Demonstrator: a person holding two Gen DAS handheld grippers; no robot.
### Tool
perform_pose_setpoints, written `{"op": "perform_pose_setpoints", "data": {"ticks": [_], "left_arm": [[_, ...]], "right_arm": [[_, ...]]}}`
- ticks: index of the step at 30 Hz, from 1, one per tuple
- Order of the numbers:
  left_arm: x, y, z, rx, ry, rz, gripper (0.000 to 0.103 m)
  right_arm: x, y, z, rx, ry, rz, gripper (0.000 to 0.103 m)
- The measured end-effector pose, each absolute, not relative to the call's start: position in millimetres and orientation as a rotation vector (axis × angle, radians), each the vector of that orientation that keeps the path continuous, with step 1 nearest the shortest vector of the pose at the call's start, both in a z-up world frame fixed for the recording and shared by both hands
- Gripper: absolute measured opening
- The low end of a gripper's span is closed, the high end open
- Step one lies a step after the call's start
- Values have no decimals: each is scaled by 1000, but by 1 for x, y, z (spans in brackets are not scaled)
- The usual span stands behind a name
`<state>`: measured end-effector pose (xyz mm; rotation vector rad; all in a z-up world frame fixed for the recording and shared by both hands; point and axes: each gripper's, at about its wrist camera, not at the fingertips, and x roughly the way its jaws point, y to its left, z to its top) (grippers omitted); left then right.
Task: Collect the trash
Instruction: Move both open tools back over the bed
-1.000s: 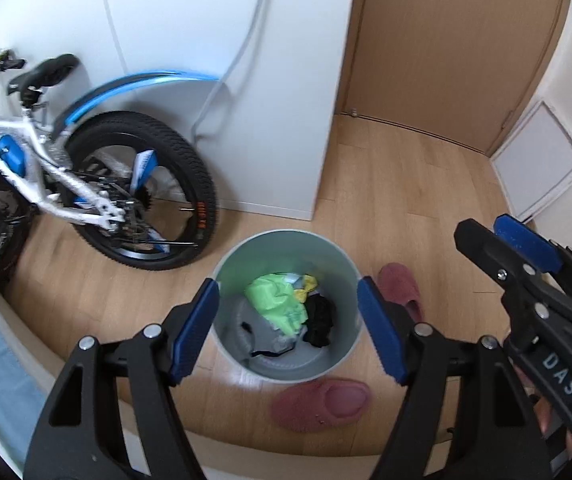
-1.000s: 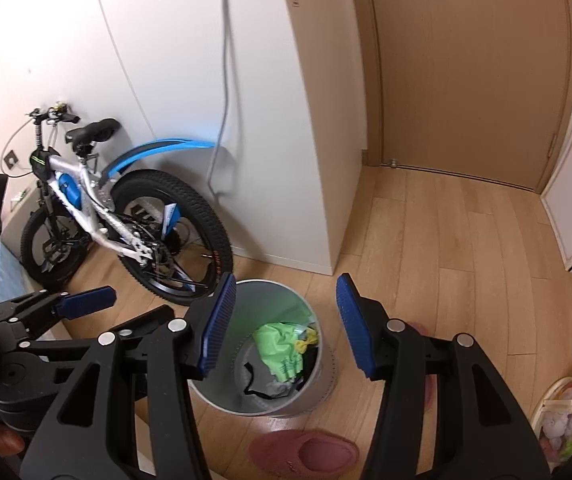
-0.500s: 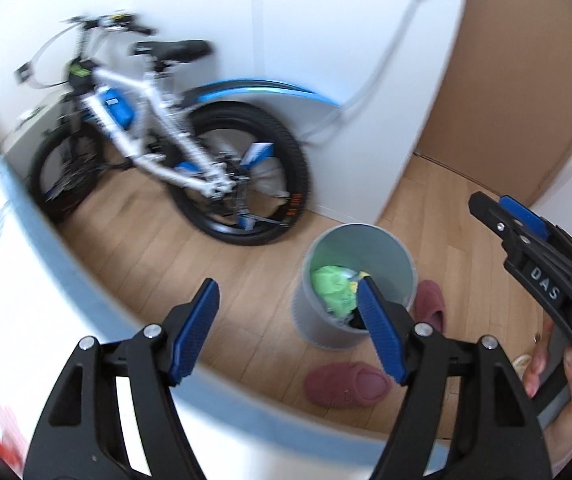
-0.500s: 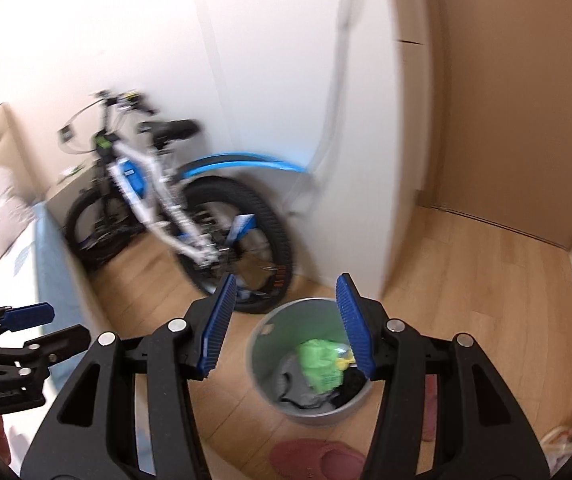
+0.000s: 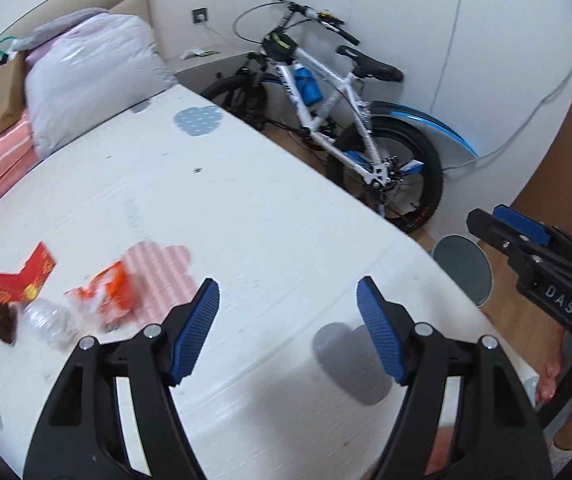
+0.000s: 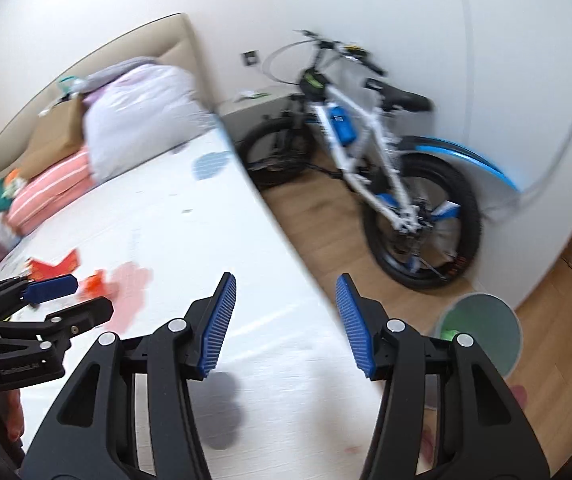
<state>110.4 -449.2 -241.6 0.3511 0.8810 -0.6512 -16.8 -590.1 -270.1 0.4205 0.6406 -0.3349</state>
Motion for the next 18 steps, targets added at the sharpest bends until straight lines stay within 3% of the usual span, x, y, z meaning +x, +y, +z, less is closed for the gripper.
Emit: {"op": "perform_pose_setpoints", "data": {"ticks": [9,18], "left_arm": [[111,-300,-200,265,872,-416,72],[75,-212,-171,160,844,-341,72]], "right_arm": [[18,-456,-213,276,654,-97,50],[13,-367,-184,202,664,5,50]]}}
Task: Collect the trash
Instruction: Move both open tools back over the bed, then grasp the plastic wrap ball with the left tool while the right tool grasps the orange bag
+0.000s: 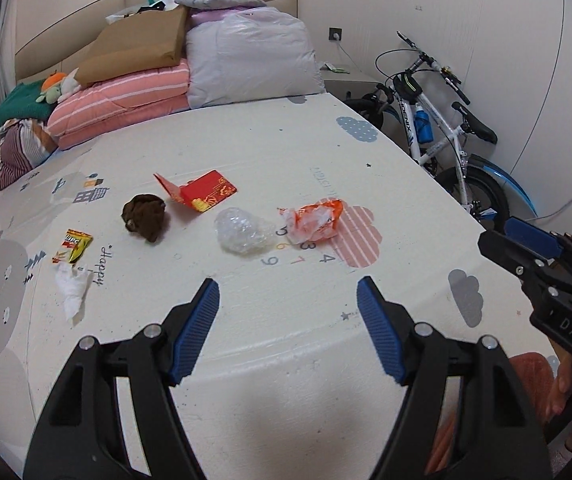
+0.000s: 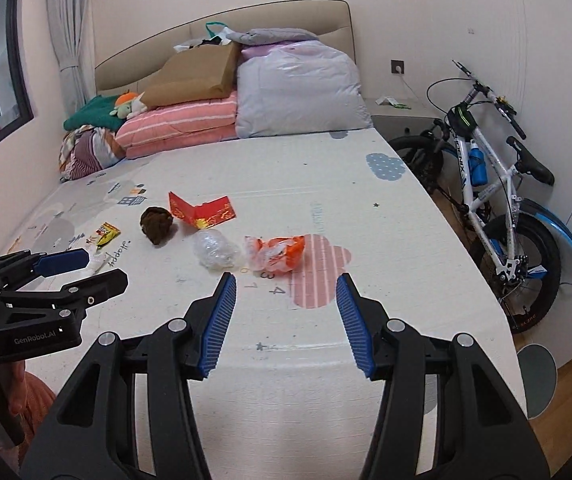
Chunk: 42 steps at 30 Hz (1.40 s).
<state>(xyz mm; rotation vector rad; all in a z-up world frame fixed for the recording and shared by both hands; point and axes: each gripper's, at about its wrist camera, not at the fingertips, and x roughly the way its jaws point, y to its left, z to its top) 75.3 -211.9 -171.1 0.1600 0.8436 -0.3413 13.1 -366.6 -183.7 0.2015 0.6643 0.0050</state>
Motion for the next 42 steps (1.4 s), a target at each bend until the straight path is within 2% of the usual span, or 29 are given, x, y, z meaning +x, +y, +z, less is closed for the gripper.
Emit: {"op": "perform_pose_setpoints", "data": {"ticks": [6,9,20,29,42], "left_arm": [[61,-183,-165,127,830,-331,72],[59,-174,-165,123,830,-329,72],[73,-155,-166,112,829,-304,72],[108,-162,-180,112,862,-313,72],[202,-194,-240,157,917,-325,73]], "right_arm": [[7,-328,-172,153,663,28,51],[5,-315,-168,140,657,32,56],[19,-302,-168,112,657,30,61],[50,-312,-180,129,673,24,63],[140,-348,-234,206,760,-10,63]]}}
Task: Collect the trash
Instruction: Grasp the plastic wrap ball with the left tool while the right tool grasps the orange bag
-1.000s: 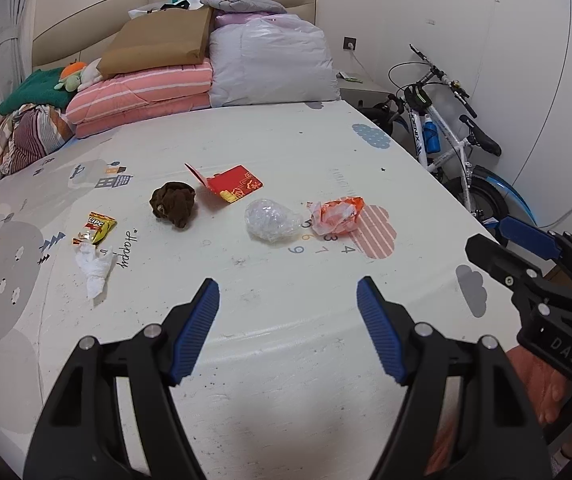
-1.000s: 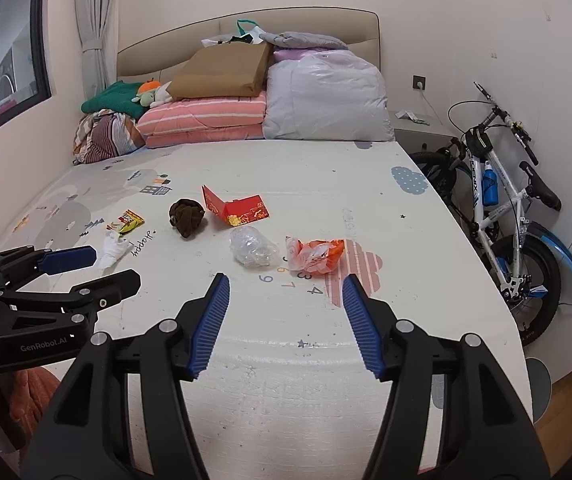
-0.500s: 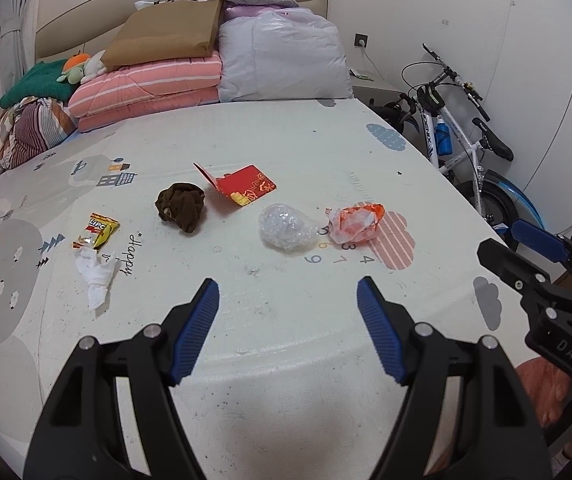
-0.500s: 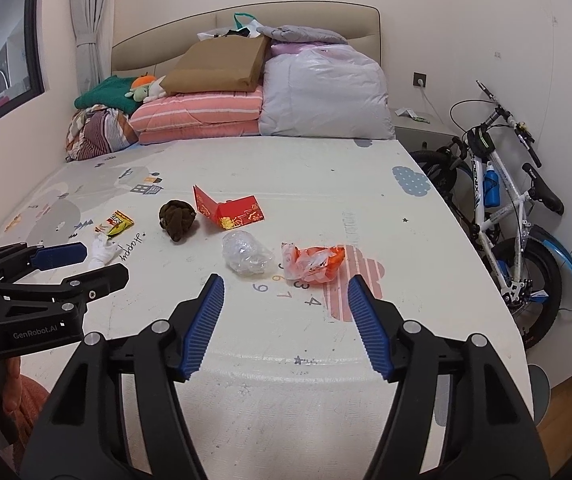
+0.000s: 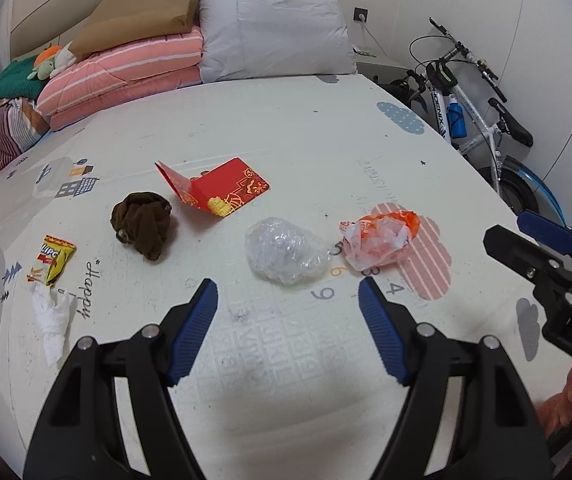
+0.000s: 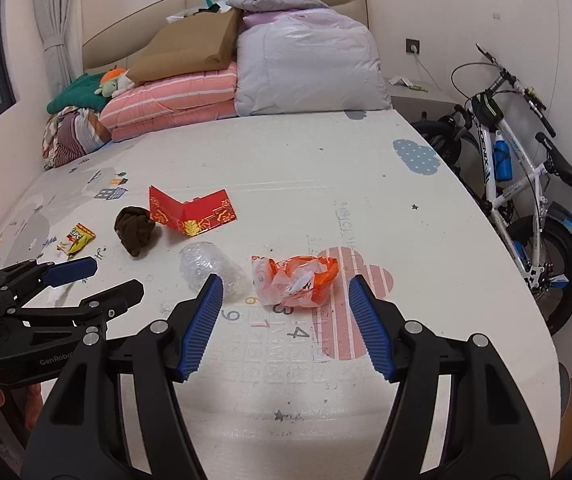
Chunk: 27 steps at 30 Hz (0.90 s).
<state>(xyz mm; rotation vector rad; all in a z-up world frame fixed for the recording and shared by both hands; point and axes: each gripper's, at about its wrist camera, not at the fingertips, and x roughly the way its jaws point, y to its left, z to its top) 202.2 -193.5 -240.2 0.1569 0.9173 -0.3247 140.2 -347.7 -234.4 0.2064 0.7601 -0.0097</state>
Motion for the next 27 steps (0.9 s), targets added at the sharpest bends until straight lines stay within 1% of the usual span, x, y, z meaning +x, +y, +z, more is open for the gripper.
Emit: {"op": "perform_pose_setpoints", "data": {"ticks": [9,13,19,24,25,26,27], "left_arm": [[258,-213,-286,176,954,-352,73],[276,-213,-309,160,981,-355,73],[286,-208,-344,140,1048,-365,73],[283,-211,-350,117,1065,-393,72],[283,-212,-350,119,1067,-399,70],[282,-213,-350,120,1067,-407,63],[280,-214,-350,120,1066,-415,59]], "right_arm": [[199,-364,-275,247,815,-67,63],[217,-367,-302,269,863,-75,63],[232,-361,-343,286,955,-30,63],[233,-362,-353,345,980,26,63],[232,-363,-352,353,980,38,63],[231,-364,-351,359,981,43,60],[230,-364,-350,366,979,54,55]]}}
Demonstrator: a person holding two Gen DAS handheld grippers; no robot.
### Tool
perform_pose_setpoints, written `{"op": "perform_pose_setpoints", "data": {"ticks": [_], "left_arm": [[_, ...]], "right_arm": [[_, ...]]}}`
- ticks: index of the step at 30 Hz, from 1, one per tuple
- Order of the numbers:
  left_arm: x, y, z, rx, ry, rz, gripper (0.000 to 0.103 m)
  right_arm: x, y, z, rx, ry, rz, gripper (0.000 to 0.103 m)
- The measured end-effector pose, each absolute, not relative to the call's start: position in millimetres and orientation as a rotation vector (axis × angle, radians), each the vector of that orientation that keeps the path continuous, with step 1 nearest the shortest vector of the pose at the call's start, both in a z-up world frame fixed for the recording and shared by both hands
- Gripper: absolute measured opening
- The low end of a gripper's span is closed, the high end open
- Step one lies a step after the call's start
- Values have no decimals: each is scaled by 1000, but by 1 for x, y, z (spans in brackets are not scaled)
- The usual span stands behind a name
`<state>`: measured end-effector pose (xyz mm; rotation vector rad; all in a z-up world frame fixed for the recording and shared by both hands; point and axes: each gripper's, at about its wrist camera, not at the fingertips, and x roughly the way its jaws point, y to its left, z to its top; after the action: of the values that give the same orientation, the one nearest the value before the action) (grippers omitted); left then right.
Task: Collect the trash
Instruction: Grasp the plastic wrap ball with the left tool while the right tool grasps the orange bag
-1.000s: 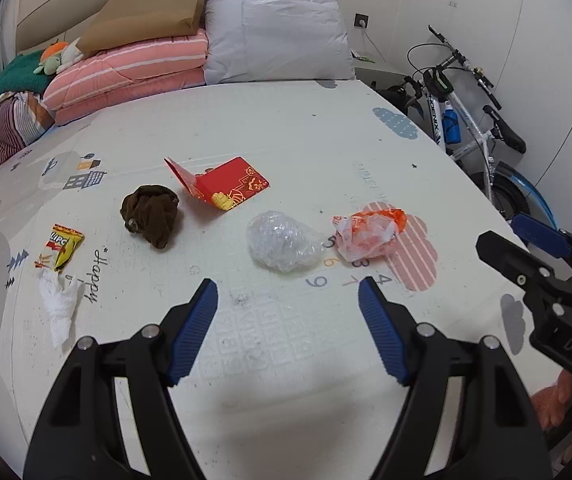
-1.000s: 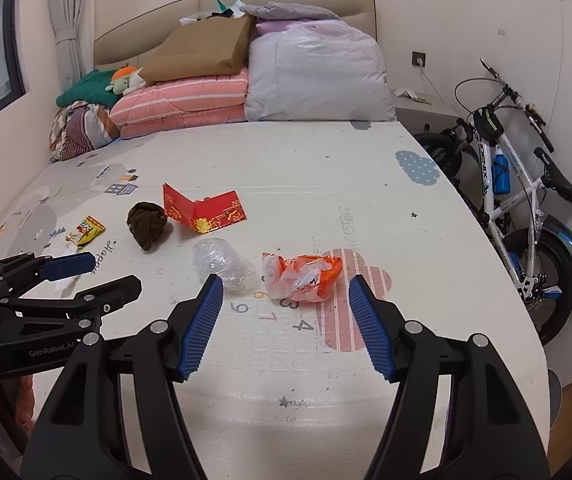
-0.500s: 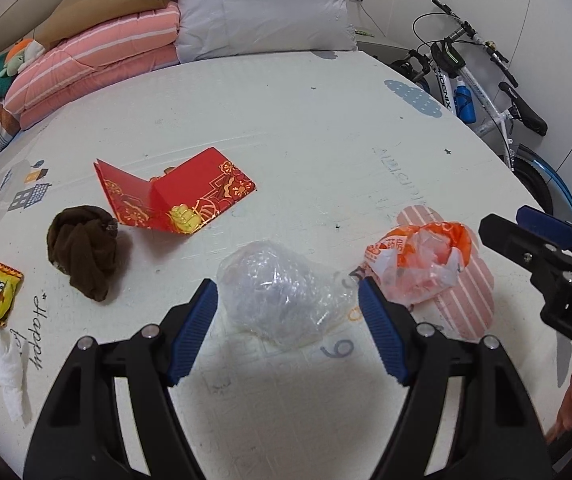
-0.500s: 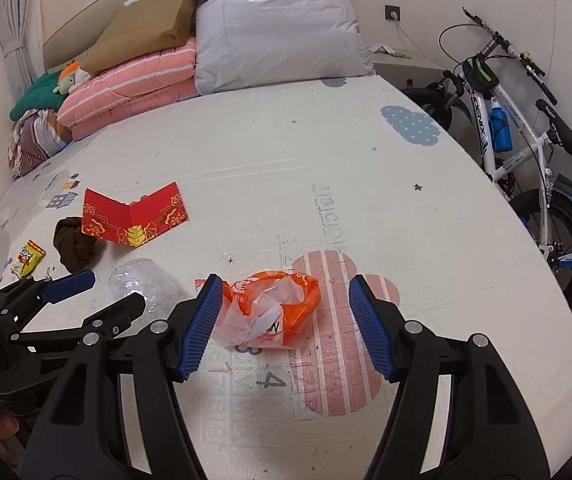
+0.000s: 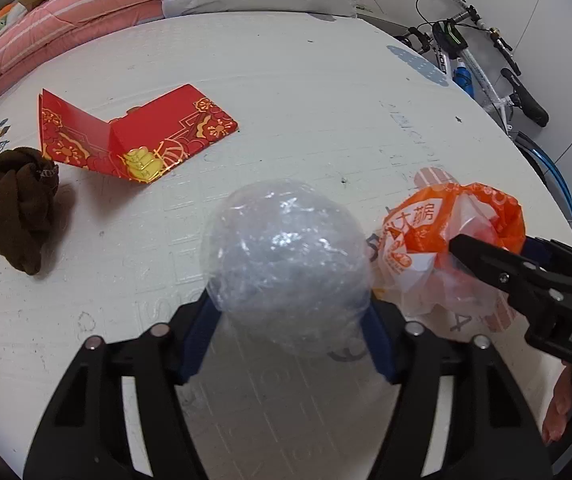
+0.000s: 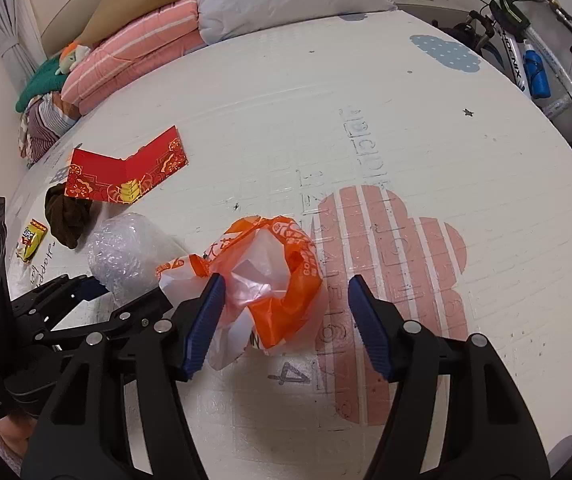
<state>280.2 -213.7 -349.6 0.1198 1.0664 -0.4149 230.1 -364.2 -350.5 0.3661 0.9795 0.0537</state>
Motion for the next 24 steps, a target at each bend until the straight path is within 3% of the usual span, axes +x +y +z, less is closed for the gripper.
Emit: {"op": "perform_pose_setpoints", "data": {"ticks": [1,7,24], "left_arm": [[279,-215,-349,120,1064,-418,54],[273,-217,-336,137,1025,-424,43],[244,-217,-270,153,881,-415,39]], "right_arm": [[230,-364,-350,376,979,72,46],[224,-364,-337,356,942,75,37],[202,-363,-293,243,816,20,35]]}}
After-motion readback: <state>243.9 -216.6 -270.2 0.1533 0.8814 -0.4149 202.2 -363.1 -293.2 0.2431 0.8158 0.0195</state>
